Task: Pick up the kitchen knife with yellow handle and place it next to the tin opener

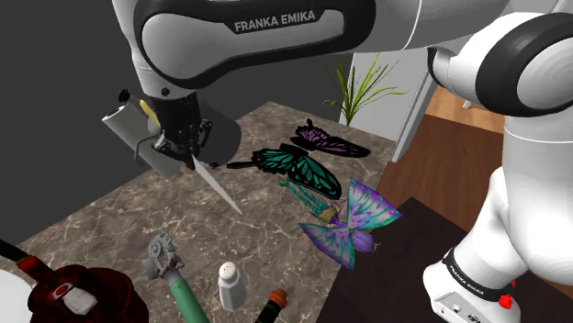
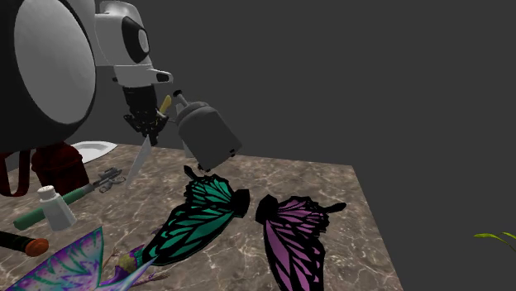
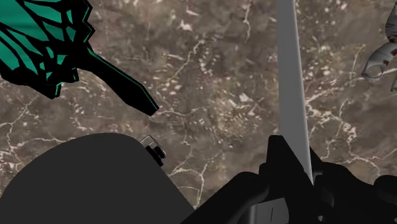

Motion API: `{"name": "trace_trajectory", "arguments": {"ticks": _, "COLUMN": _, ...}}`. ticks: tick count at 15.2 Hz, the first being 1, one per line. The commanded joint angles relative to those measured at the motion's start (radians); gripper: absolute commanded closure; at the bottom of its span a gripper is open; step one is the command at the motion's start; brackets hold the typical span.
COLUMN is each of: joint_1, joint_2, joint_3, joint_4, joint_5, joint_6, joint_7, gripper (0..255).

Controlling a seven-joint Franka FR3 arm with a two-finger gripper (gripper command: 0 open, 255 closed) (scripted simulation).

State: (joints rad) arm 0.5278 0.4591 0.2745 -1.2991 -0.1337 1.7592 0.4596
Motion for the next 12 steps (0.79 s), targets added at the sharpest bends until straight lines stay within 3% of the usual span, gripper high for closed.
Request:
{"name": "trace_trajectory", "arguments": {"ticks": 1, "joint_1": 0.000, "joint_2": 0.000, "joint_3": 0.000, "joint_4": -0.027, "joint_5": -0.001, "joint_6": 0.026, "joint_7": 0.004, "gripper": 255}}
{"name": "trace_trajectory", "arguments": {"ticks": 12, "joint_1": -0.007, "joint_2": 0.014, "joint_3": -0.005, "joint_4": -0.154, "joint_5": -0.008, "joint_6": 0.167, "joint_7": 0.012, "gripper": 255}}
